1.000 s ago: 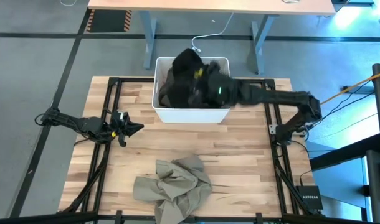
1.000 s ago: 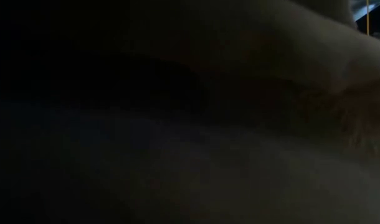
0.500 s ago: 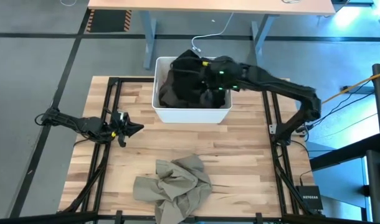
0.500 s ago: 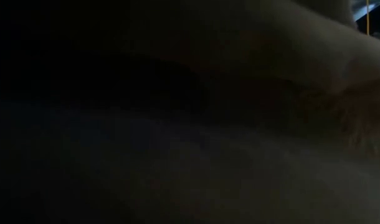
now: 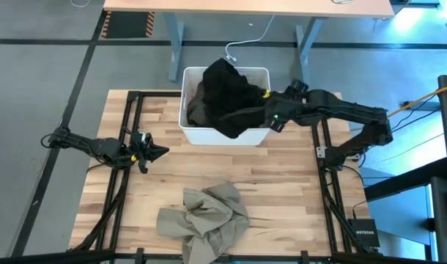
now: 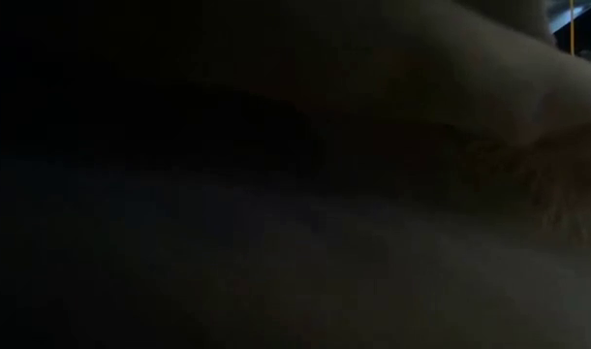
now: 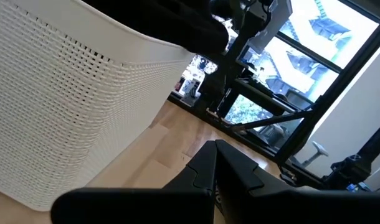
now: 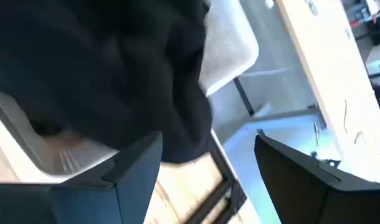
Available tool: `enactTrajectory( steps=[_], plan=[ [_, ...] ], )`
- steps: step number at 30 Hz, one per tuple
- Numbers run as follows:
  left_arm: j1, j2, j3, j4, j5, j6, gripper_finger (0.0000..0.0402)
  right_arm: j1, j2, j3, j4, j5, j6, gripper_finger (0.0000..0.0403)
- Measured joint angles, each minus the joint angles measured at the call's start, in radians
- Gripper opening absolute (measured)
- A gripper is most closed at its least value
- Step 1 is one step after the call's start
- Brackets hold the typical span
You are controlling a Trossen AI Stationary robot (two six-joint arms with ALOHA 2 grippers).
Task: Sort clothes
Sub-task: Put the black shirt into the white laundry bin
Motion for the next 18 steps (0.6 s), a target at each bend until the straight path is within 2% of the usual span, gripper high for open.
enactTrajectory(
  steps=[7, 14, 18],
  plan=[
    [0.0, 0.0, 0.0, 0.0, 0.001, 0.018, 0.0001, -0.035, -0.077, -0.282, 0.14, -0.002, -0.037, 0.0273],
    [0.0, 0.0, 0.0, 0.0, 0.0, 0.019, 0.0001, -0.082, -0.083, -0.357, 0.207, 0.043, -0.145, 0.0266],
    [0.0, 0.0, 0.0, 0.0, 0.0, 0.019, 0.0001, -0.086, -0.083, -0.362, 0.308, 0.041, -0.249, 0.0224]
  ],
)
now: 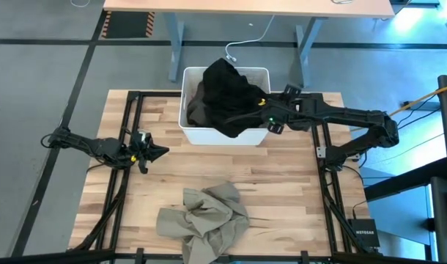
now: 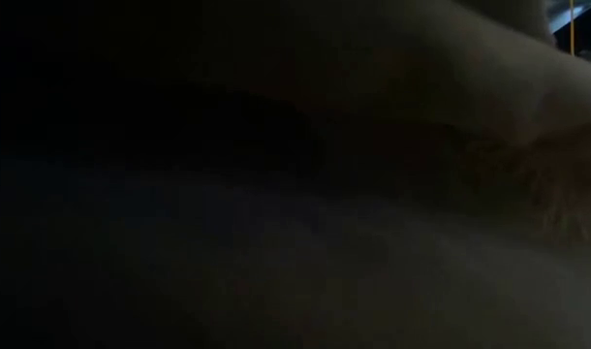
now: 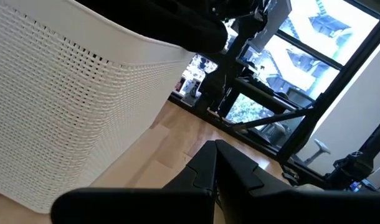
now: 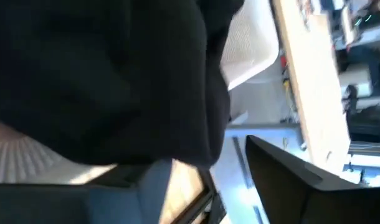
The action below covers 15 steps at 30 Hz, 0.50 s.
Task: Sort clothes
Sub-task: Put the black shirt into the white laundry bin
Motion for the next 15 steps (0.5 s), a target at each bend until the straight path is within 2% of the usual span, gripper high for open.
enactTrajectory(
  steps=[3, 7, 8, 12, 15],
  plan=[
    [0.0, 0.0, 0.0, 0.0, 0.0, 0.0, 0.0001, 0.002, 0.0, 0.0, 0.056, 0.014, -0.057, 0.0156],
    [0.0, 0.0, 0.0, 0.0, -0.001, 0.0, 0.0001, 0.003, 0.0, 0.02, 0.09, 0.017, -0.122, 0.0032],
    [0.0, 0.0, 0.0, 0.0, 0.0, 0.0, 0.0001, 0.004, 0.0, 0.036, 0.107, 0.015, -0.14, 0.0018],
    [0.0, 0.0, 0.0, 0.001, -0.001, 0.0, 0.0001, 0.024, 0.0, 0.112, 0.248, -0.004, -0.179, 0.0025],
    [0.0, 0.0, 0.0, 0.001, -0.001, 0.0, 0.0001, 0.027, -0.001, 0.15, 0.431, -0.14, -0.208, 0.0011]
  ],
)
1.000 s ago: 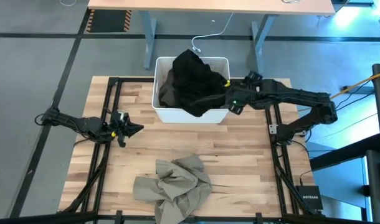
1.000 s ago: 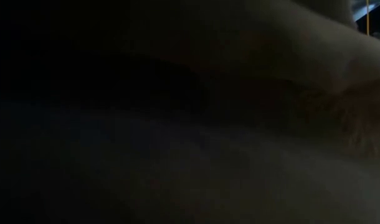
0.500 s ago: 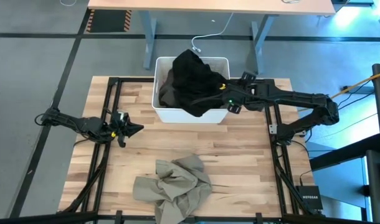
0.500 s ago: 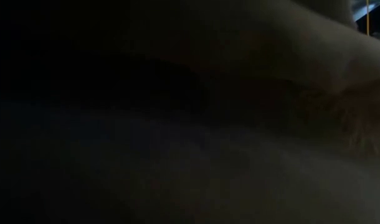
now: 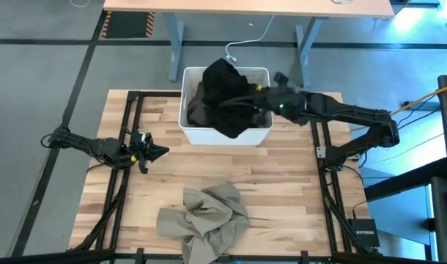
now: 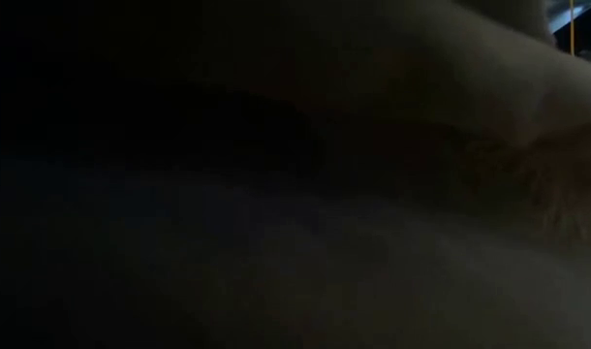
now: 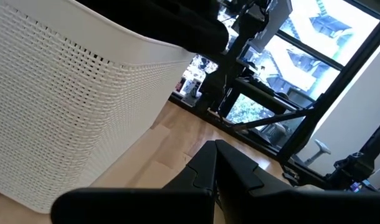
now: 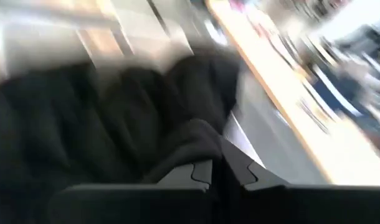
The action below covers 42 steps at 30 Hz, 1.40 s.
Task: Sort clothes
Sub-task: Put the black shirt into the white laundry bin
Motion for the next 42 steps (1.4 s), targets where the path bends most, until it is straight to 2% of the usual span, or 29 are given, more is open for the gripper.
enactTrajectory(
  steps=[4, 9, 18, 24, 31, 36, 42],
  plan=[
    [0.0, 0.0, 0.0, 0.0, -0.006, 0.0, 0.0001, -0.05, 0.026, 0.001, 0.278, -0.242, 0.011, 0.0013],
    [0.0, 0.0, 0.0, 0.0, -0.009, 0.0, 0.0001, -0.133, 0.146, 0.001, 0.37, -0.39, 0.104, 0.0006],
    [0.0, 0.0, 0.0, 0.0, -0.01, 0.02, 0.0001, -0.228, 0.408, 0.0, 0.362, -0.488, 0.22, 0.0009],
    [0.0, 0.0, 0.0, 0.0, -0.01, 0.012, 0.0001, -0.242, 0.568, 0.004, 0.368, -0.54, 0.261, 0.001],
    [0.0, 0.0, 0.0, -0.001, -0.012, 0.021, 0.0001, -0.241, 0.643, 0.008, 0.357, -0.567, 0.285, 0.0013],
    [0.0, 0.0, 0.0, -0.001, -0.011, 0.023, 0.0001, -0.241, 0.631, 0.041, 0.307, -0.573, 0.331, 0.0051],
    [0.0, 0.0, 0.0, 0.0, -0.012, 0.023, 0.0001, -0.24, 0.566, 0.18, 0.134, -0.576, 0.297, 0.0135]
  ],
)
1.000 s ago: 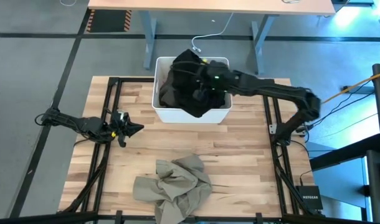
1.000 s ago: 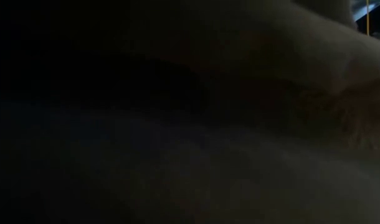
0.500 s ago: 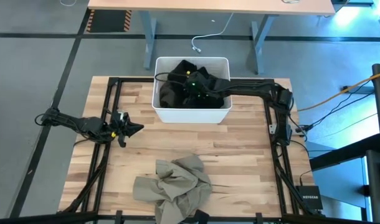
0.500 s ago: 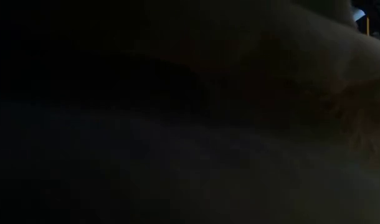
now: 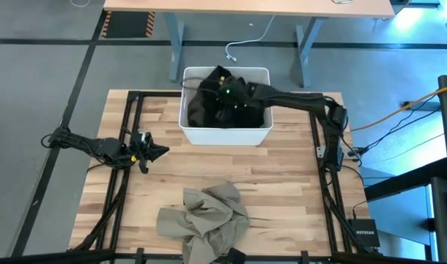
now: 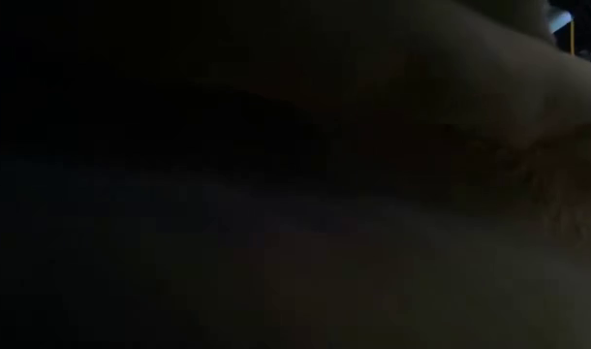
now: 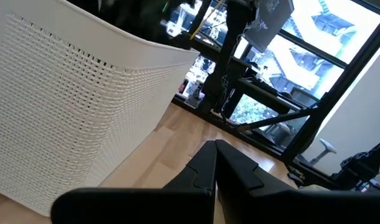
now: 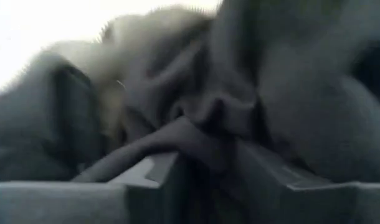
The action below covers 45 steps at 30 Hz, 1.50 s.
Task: Sort clothes
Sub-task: Put the black shirt into the white laundry bin, then put the brown pants into the white laundry bin
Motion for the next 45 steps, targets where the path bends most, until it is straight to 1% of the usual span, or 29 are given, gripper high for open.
enactTrajectory(
  steps=[3, 5, 9, 11, 14, 15, 17, 18, 19, 21, 23, 25, 27, 29, 30, 31, 35, 36, 38, 40, 43, 45],
  plan=[
    [0.0, 0.0, 0.0, 0.0, 0.001, -0.012, 0.0001, 0.0, -0.044, 0.091, -0.052, 0.001, -0.018, 0.0179],
    [0.0, 0.0, 0.0, 0.0, 0.001, -0.016, 0.0001, 0.001, -0.065, 0.147, -0.09, 0.024, -0.021, 0.0208],
    [0.0, 0.0, 0.0, 0.0, 0.001, -0.019, 0.0001, 0.001, -0.089, 0.269, -0.182, 0.04, -0.027, 0.0254],
    [0.0, 0.0, 0.0, 0.0, 0.001, -0.019, 0.0001, 0.001, -0.103, 0.336, -0.24, 0.024, -0.026, 0.0269],
    [0.0, 0.0, 0.0, 0.0, 0.001, -0.019, 0.0001, 0.027, -0.124, 0.408, -0.333, -0.058, -0.022, 0.028],
    [0.0, 0.0, 0.0, 0.0, 0.001, -0.019, 0.0001, 0.049, -0.13, 0.421, -0.361, -0.079, -0.026, 0.0281],
    [0.0, 0.0, 0.0, 0.0, 0.001, -0.019, 0.0001, 0.102, -0.139, 0.435, -0.394, -0.087, -0.03, 0.0282],
    [0.0, 0.0, 0.0, 0.0, 0.002, -0.019, 0.0001, 0.133, -0.143, 0.437, -0.406, -0.062, -0.042, 0.0282],
    [0.0, 0.0, 0.0, 0.0, 0.001, -0.019, 0.0001, 0.161, -0.148, 0.437, -0.419, -0.01, -0.057, 0.0282],
    [0.0, 0.0, 0.0, 0.0, 0.002, -0.019, 0.0001, 0.208, -0.158, 0.437, -0.453, 0.165, -0.081, 0.0282],
    [0.0, 0.0, 0.0, 0.0, 0.002, -0.019, 0.0001, 0.23, -0.161, 0.439, -0.496, 0.355, -0.111, 0.0282],
    [0.0, 0.0, 0.0, 0.0, 0.001, -0.019, 0.0001, 0.235, -0.161, 0.439, -0.544, 0.483, -0.129, 0.0282],
    [0.0, 0.0, 0.0, 0.0, 0.001, -0.019, 0.0001, 0.218, -0.159, 0.439, -0.579, 0.557, -0.13, 0.0282],
    [0.0, 0.0, 0.0, 0.0, 0.002, -0.019, 0.0001, 0.187, -0.159, 0.439, -0.616, 0.595, -0.116, 0.0282],
    [0.0, 0.0, 0.0, 0.0, 0.001, -0.019, 0.0001, 0.169, -0.159, 0.439, -0.644, 0.596, -0.098, 0.0282],
    [0.0, 0.0, 0.0, 0.0, 0.001, -0.019, 0.0001, 0.151, -0.16, 0.439, -0.676, 0.568, -0.076, 0.0282],
    [0.0, 0.0, 0.0, 0.0, 0.001, -0.011, 0.0001, 0.1, -0.172, 0.439, -0.836, 0.303, 0.003, 0.0282],
    [0.0, 0.0, 0.0, 0.0, 0.001, -0.009, 0.0001, 0.094, -0.174, 0.439, -0.879, 0.257, 0.004, 0.0282],
    [0.0, 0.0, 0.0, 0.0, 0.001, -0.008, 0.0001, 0.092, -0.175, 0.439, -0.933, 0.235, 0.005, 0.0282],
    [0.0, 0.0, 0.0, 0.0, 0.001, -0.007, 0.0001, 0.093, -0.186, 0.438, -0.935, 0.224, 0.004, 0.0282],
    [0.0, 0.0, 0.0, 0.0, 0.001, -0.007, 0.0001, 0.107, -0.228, 0.439, -0.876, 0.182, -0.015, 0.0282],
    [0.0, 0.0, 0.0, 0.0, 0.001, -0.011, 0.0001, 0.125, -0.262, 0.44, -0.806, 0.131, -0.034, 0.0282]
  ],
)
